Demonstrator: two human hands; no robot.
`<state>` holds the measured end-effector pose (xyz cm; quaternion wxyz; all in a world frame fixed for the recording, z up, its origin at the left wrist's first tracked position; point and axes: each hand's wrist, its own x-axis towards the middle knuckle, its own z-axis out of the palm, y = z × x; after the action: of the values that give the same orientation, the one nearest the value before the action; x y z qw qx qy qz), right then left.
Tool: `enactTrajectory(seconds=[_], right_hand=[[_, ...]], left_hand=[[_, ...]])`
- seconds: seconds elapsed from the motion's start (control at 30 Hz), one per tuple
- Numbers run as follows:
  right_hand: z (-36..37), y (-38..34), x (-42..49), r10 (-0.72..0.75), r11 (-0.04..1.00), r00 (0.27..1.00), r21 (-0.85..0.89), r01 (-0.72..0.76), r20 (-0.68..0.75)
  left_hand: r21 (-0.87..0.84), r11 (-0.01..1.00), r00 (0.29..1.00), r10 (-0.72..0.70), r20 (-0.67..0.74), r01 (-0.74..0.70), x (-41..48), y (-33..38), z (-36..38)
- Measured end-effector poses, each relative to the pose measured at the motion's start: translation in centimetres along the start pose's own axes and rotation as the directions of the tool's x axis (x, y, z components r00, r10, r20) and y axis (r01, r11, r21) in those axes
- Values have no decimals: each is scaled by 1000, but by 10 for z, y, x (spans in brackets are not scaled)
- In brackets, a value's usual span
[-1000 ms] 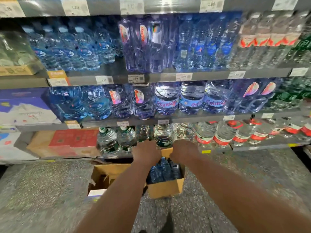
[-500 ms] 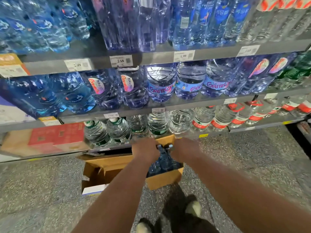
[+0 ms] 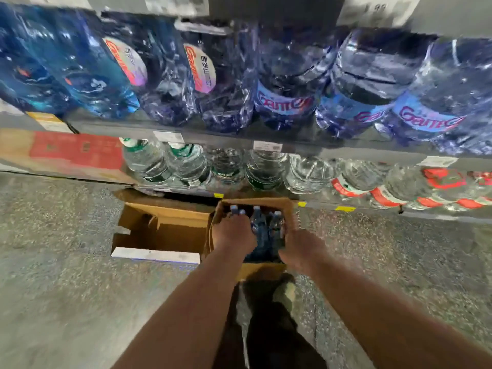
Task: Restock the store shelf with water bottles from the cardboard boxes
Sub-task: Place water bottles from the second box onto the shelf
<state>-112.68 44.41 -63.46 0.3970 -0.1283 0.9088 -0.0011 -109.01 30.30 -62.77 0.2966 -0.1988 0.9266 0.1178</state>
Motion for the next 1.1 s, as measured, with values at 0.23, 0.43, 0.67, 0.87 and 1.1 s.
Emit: enactTrajectory(seconds=[0.23,0.43,0.67,0.87,1.1], right_hand=[[85,5,81,58,992,993,103,-68,104],[171,9,177,42,956,993,285,-71,108],[236,9,271,102,931,980,330,-154,170],[264,6,302,225,766,949,561,-313,222],[260,-4,309,352,656,911,638,-404,215]], left_hand=[[-160,981,990,-95,109,112,69,-28,99],[-434,873,974,-184,130,222,138,-42,194],[-612,588,847,-410,339,529,195,-65,283],[-761,431,857,-410,313,485,201,-87,304],[-615,551,825,-392,407,564,210,-83,297]])
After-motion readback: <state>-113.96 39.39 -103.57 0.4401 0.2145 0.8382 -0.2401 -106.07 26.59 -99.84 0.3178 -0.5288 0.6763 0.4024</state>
